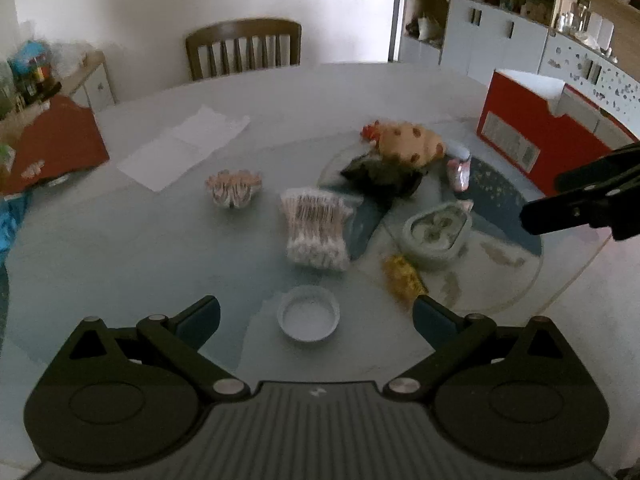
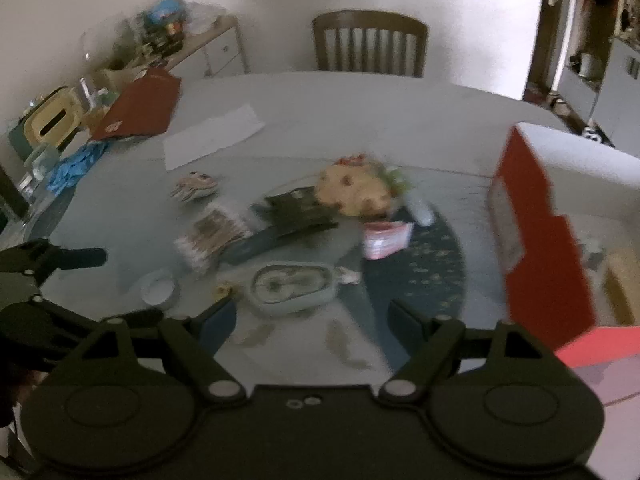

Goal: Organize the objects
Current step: 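Move both tools back over the items on the table, then grasp the yellow snack packet with the right tool while the left tool grasps the white lid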

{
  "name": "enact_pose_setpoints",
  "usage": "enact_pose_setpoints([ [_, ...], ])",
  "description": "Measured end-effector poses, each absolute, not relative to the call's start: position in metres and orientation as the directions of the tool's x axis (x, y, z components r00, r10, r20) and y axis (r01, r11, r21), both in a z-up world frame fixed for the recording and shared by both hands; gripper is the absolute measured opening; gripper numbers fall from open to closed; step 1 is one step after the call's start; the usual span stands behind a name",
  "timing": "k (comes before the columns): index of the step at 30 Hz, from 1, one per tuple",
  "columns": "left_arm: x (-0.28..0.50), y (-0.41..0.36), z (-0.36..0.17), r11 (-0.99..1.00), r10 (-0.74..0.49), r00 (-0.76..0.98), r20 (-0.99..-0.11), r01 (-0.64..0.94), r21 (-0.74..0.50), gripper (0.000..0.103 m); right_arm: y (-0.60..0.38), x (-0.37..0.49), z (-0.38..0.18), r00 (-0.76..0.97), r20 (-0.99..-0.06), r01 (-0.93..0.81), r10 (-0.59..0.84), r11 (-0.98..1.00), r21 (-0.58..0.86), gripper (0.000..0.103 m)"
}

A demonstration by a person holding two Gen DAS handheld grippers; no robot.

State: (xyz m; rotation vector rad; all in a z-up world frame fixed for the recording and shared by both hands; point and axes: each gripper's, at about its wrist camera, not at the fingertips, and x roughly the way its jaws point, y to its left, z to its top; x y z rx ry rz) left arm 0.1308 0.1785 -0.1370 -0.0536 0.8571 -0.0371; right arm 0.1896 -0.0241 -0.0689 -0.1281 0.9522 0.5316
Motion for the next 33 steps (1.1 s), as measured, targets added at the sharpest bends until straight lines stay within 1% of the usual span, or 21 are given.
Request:
enact_pose_setpoints([
  [5, 0.135, 0.180, -0.150, 0.998, -0.060, 0.649, -0.759, 0.024, -0.059, 0.103, 0.001, 0.194, -0.084, 0.402, -0.827, -0.480, 0.392, 0.860, 0.174, 0.082],
  [9, 0.138, 0.179, -0.158, 0.999, -0.039, 0.650, -0.759, 0.025, -0.030, 0.103, 0.022, 0.195, -0.099, 0.371, -0.861, -0.460, 0.348, 0.874, 0.156, 0.082],
  [13, 0.142, 0.183, -0.164, 1.000, -0.022, 0.643, -0.766, 0.008, -0.021, 0.103, 0.033, 0.199, -0.112, 0.331, -0.883, -0.423, 0.332, 0.889, 0.176, 0.081],
  [20, 0.145, 0.187, -0.170, 1.000, -0.020, 0.642, -0.766, 0.005, -0.022, 0.102, 0.043, 0.207, -0.123, 0.292, -0.897, -0.364, 0.331, 0.906, 0.215, 0.079],
  [21, 0.146, 0.187, -0.171, 1.000, -0.023, 0.641, -0.767, 0.003, -0.027, 0.101, 0.044, 0.207, -0.124, 0.289, -0.899, -0.362, 0.328, 0.907, 0.215, 0.077],
  [22, 0.147, 0.187, -0.171, 1.000, -0.024, 0.640, -0.768, 0.001, -0.031, 0.098, 0.046, 0.207, -0.125, 0.284, -0.901, -0.361, 0.329, 0.907, 0.218, 0.067],
  [23, 0.147, 0.187, -0.171, 0.999, -0.024, 0.639, -0.769, -0.001, -0.032, 0.096, 0.047, 0.207, -0.125, 0.288, -0.900, -0.363, 0.327, 0.907, 0.214, 0.063],
  [24, 0.148, 0.187, -0.171, 0.999, -0.026, 0.638, -0.769, -0.001, -0.034, 0.092, 0.049, 0.208, -0.124, 0.287, -0.901, -0.366, 0.325, 0.907, 0.210, 0.056],
  [26, 0.147, 0.188, -0.171, 0.999, -0.029, 0.643, -0.765, 0.001, -0.037, 0.088, 0.051, 0.209, -0.124, 0.281, -0.900, -0.365, 0.333, 0.904, 0.220, 0.054],
  [27, 0.147, 0.187, -0.170, 0.999, -0.030, 0.646, -0.763, 0.003, -0.037, 0.082, 0.052, 0.209, -0.124, 0.283, -0.901, -0.365, 0.329, 0.906, 0.216, 0.053],
  [28, 0.147, 0.187, -0.169, 0.999, -0.031, 0.649, -0.760, 0.006, -0.036, 0.077, 0.053, 0.209, -0.124, 0.286, -0.902, -0.369, 0.323, 0.906, 0.207, 0.049],
  [29, 0.147, 0.186, -0.169, 0.999, -0.033, 0.650, -0.760, 0.009, -0.036, 0.075, 0.054, 0.209, -0.123, 0.287, -0.904, -0.372, 0.317, 0.907, 0.199, 0.046],
  [31, 0.147, 0.185, -0.168, 0.999, -0.038, 0.651, -0.758, 0.015, -0.036, 0.068, 0.056, 0.209, -0.123, 0.286, -0.905, -0.376, 0.315, 0.906, 0.196, 0.037],
  [32, 0.147, 0.185, -0.167, 0.999, -0.039, 0.652, -0.757, 0.018, -0.036, 0.065, 0.057, 0.209, -0.123, 0.285, -0.906, -0.376, 0.312, 0.906, 0.194, 0.036],
  [33, 0.147, 0.184, -0.166, 0.999, -0.040, 0.652, -0.757, 0.020, -0.035, 0.058, 0.058, 0.209, -0.123, 0.288, -0.907, -0.378, 0.307, 0.907, 0.187, 0.032],
])
